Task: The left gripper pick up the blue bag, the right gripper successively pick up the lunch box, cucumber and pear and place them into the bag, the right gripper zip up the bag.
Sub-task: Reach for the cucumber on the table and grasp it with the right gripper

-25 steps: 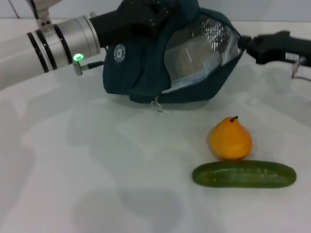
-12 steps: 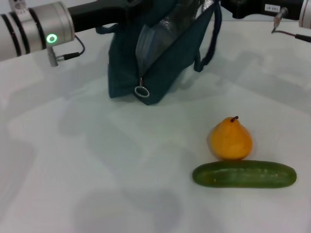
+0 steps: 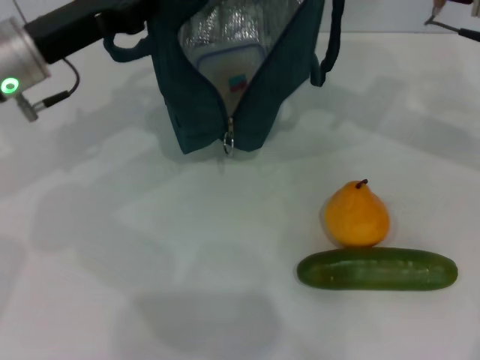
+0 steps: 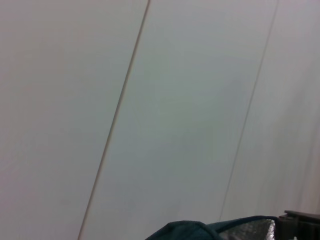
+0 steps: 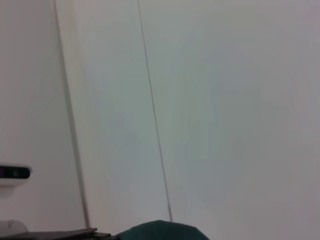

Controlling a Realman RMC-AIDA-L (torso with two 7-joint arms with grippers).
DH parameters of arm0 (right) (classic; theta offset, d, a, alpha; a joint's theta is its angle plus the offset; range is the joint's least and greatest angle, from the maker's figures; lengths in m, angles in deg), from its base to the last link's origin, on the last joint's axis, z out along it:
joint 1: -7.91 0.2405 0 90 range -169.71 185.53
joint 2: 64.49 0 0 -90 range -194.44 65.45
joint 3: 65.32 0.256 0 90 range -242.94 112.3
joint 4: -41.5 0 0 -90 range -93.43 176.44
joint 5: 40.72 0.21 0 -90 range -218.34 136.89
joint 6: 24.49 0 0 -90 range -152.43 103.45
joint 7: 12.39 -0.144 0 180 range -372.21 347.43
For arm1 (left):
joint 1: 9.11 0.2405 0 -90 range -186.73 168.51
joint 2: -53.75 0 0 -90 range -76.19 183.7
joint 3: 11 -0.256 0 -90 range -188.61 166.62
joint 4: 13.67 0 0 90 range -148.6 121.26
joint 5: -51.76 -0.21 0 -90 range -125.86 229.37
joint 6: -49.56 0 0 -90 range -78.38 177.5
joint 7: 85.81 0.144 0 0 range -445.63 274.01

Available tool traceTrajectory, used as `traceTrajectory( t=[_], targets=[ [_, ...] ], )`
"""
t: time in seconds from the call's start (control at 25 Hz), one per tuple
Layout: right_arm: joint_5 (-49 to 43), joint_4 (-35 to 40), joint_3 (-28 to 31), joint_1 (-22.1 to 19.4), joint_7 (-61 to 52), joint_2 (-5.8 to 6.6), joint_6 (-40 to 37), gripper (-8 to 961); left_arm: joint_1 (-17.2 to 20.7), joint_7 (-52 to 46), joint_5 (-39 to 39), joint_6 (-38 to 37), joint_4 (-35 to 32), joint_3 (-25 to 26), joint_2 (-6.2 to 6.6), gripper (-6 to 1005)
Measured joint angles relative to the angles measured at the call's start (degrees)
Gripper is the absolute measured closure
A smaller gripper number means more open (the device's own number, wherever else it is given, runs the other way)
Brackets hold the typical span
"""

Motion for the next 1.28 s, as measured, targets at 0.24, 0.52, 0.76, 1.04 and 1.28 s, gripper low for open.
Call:
traceTrajectory(
  t=[0.24,0.52,0.76,1.04,1.28],
  targets=[
    [-0.12,-2.04,1.02,-0.14,0.00,-0.52,-3.88,904,2.79,3.34,1.33,-1.89,-0.49,0.09,-0.65,954],
    [-0.06,-2.11,-0.64,0.03,-0.31,-0.94,-7.40,897,3.20,6.26,-3.19,-3.34,-0.66,0.03,-0.55,954],
    [-0.11,-3.66,-2.29,-0.17,1.27,-1.15,-9.44,890,3.53,13.39,-7.63,-9.84,-0.66,-0.01,-0.59,954],
    [0.56,-6.15,-1.75,-0.29,1.29,-0.80,-11.87,882,4.88,14.29,-7.85,-13.10,-0.66,-0.01,0.09,954],
    [0.44,-8.29,-2.22,0.05,1.52,-0.79,-9.20,876,4.85,14.09,-9.14,-14.24,-0.66,0.01,0.70,954]
  ],
)
